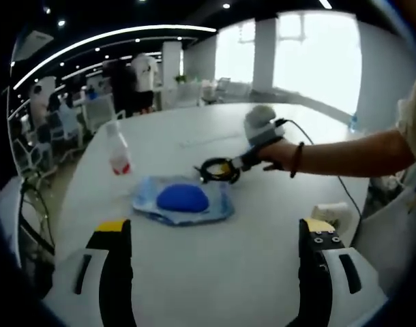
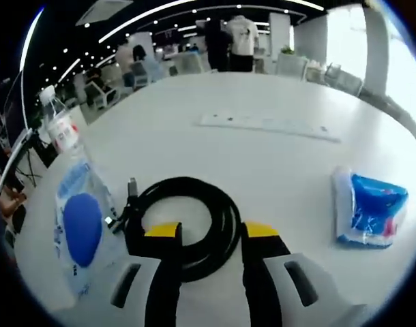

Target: Arrange the tabletop items into an orderly group along one side of the table until the central work area is clear of visible clutter.

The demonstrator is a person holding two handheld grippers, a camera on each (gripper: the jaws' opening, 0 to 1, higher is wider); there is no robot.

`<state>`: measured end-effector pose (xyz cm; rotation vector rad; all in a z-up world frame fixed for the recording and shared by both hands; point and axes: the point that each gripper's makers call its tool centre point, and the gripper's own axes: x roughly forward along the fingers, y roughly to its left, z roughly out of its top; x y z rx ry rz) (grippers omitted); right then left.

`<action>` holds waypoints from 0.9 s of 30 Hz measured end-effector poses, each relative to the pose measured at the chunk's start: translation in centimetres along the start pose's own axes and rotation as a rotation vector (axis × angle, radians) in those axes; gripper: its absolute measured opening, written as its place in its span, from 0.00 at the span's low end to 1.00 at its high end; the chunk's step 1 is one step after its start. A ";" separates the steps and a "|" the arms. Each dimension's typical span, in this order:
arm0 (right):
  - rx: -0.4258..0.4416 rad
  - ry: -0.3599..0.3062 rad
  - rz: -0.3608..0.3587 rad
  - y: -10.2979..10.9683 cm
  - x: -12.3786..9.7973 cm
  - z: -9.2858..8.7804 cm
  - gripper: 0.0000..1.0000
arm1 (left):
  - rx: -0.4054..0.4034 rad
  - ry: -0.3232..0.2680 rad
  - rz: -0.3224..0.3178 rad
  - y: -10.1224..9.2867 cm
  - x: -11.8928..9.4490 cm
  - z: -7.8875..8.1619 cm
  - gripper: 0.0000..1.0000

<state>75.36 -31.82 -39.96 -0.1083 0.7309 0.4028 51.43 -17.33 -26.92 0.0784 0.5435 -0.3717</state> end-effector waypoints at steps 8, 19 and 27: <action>0.062 -0.006 -0.046 -1.1 0.1 0.3 0.17 | -0.052 -0.008 -0.026 -0.1 -0.1 -0.2 0.99; 0.058 0.005 -0.067 -1.1 -0.1 0.4 0.09 | 0.001 0.018 0.012 0.6 -0.3 -0.5 0.99; 0.119 0.021 -0.057 -1.2 -0.1 0.4 0.08 | -0.008 0.002 0.003 0.4 -0.4 -0.1 0.99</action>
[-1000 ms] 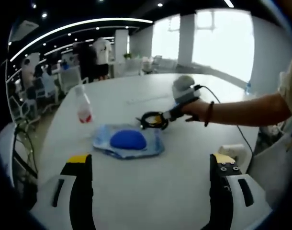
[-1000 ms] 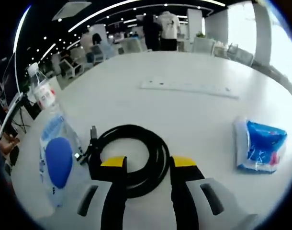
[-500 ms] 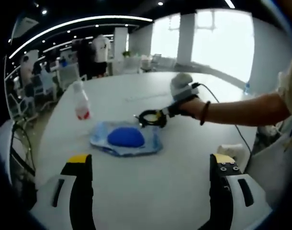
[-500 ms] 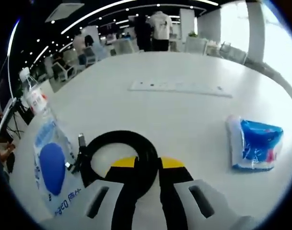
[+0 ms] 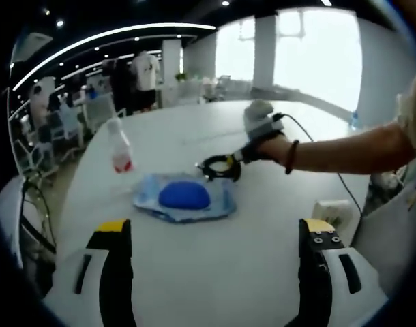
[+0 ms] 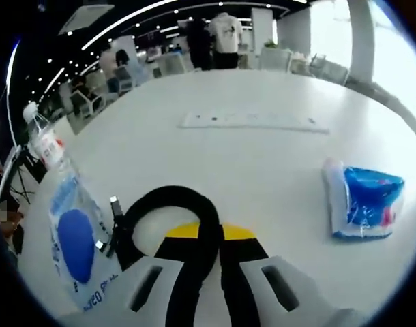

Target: Arrange the tabletop items into an orderly group along one side of the table until the central work area is clear of visible clutter.

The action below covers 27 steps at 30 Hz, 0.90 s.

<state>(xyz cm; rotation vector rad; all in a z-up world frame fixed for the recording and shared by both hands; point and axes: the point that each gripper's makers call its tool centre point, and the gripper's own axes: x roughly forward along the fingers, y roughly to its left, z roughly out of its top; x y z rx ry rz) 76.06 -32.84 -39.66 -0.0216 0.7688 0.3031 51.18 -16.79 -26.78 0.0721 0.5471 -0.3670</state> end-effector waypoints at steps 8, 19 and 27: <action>0.117 0.002 0.032 0.1 -0.5 0.2 0.05 | -0.005 0.001 -0.003 0.2 -0.1 -0.2 0.99; 0.123 -0.032 0.058 0.0 -2.5 1.8 0.04 | 0.008 0.007 -0.013 -0.4 0.2 -0.1 0.99; 0.140 -0.090 0.072 -0.5 -4.3 3.6 0.03 | 0.011 0.003 -0.002 -0.3 0.2 0.1 0.99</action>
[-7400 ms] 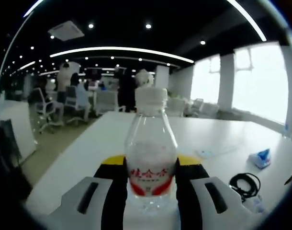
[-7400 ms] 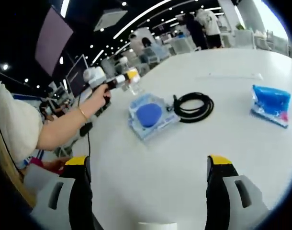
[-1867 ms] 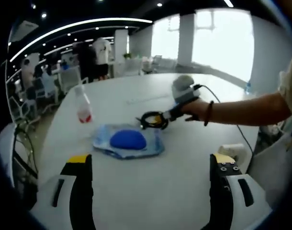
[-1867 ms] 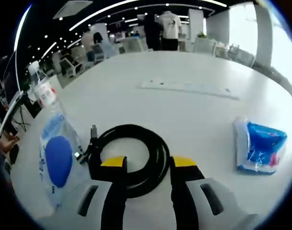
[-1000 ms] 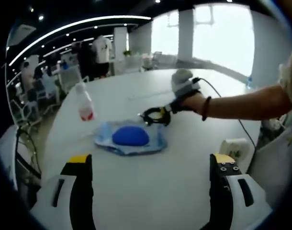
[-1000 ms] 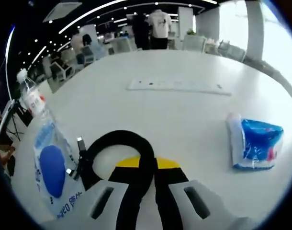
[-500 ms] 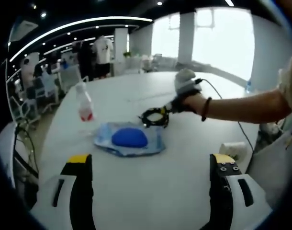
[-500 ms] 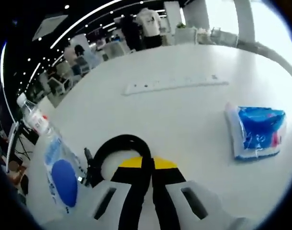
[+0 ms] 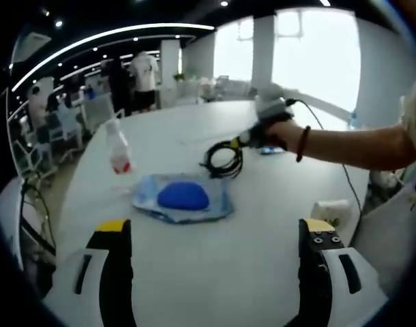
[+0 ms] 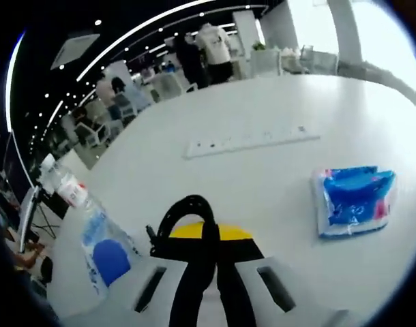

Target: Arrange the tabletop items into an orderly group along one side of the table until the central work area is clear of visible clutter.

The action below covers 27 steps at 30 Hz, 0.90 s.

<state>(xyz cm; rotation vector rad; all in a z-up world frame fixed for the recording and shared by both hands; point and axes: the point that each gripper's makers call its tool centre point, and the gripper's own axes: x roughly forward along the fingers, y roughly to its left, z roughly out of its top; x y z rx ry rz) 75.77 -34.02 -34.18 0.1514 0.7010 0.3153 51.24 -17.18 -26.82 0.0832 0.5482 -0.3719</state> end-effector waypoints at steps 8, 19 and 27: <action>0.019 -0.010 0.014 -0.2 -1.5 0.8 0.03 | 0.024 -0.006 0.016 0.0 0.0 0.2 0.98; 0.012 -0.072 0.034 -0.8 -4.8 3.0 0.03 | 0.055 0.009 0.002 -0.6 0.5 0.2 0.99; 0.036 -0.076 0.038 -1.9 -7.1 3.5 0.03 | 0.074 0.009 -0.014 -1.3 0.6 0.4 0.99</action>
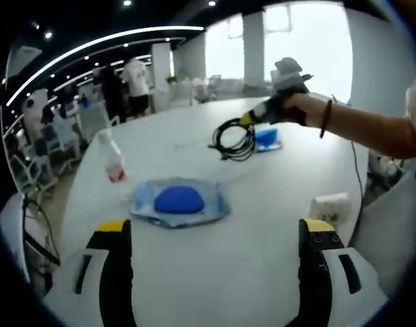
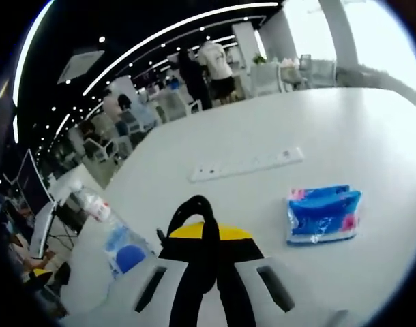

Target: Arrange the tabletop items into an orderly group along one side of the table until the central work area is clear of visible clutter.

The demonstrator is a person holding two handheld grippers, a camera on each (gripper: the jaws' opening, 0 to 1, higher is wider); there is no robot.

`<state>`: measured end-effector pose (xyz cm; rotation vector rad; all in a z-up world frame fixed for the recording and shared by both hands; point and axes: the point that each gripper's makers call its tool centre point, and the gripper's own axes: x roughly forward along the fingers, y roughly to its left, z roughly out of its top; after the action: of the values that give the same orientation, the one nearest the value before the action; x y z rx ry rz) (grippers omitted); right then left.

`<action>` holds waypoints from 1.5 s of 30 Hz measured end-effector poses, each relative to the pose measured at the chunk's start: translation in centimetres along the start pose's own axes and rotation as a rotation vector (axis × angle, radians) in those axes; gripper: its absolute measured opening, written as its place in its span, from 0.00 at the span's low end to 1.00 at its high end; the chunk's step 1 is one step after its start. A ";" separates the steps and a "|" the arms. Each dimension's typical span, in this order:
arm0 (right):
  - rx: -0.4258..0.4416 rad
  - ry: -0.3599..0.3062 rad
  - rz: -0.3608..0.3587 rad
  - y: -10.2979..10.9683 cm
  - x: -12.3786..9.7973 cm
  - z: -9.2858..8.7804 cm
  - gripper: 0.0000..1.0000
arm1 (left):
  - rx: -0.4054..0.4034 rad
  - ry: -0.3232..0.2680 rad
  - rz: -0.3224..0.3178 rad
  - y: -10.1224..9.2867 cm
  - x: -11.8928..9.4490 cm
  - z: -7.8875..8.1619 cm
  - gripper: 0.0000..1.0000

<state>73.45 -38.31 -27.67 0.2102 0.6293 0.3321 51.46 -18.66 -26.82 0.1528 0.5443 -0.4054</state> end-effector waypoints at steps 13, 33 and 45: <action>0.018 -0.011 -0.032 -2.2 -3.2 -0.2 0.03 | 0.010 0.001 0.013 0.1 0.0 0.2 0.99; 0.109 0.067 -0.031 -4.9 -6.4 -3.3 0.03 | 0.025 0.005 0.010 -0.4 -0.4 0.2 0.99; 0.238 0.191 0.008 -6.4 -6.7 -7.1 0.03 | 0.017 0.009 0.007 -0.7 -0.4 0.2 0.98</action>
<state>65.57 -46.06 -31.49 0.4121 0.8579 0.2862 50.96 -19.18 -26.48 0.1731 0.5489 -0.4024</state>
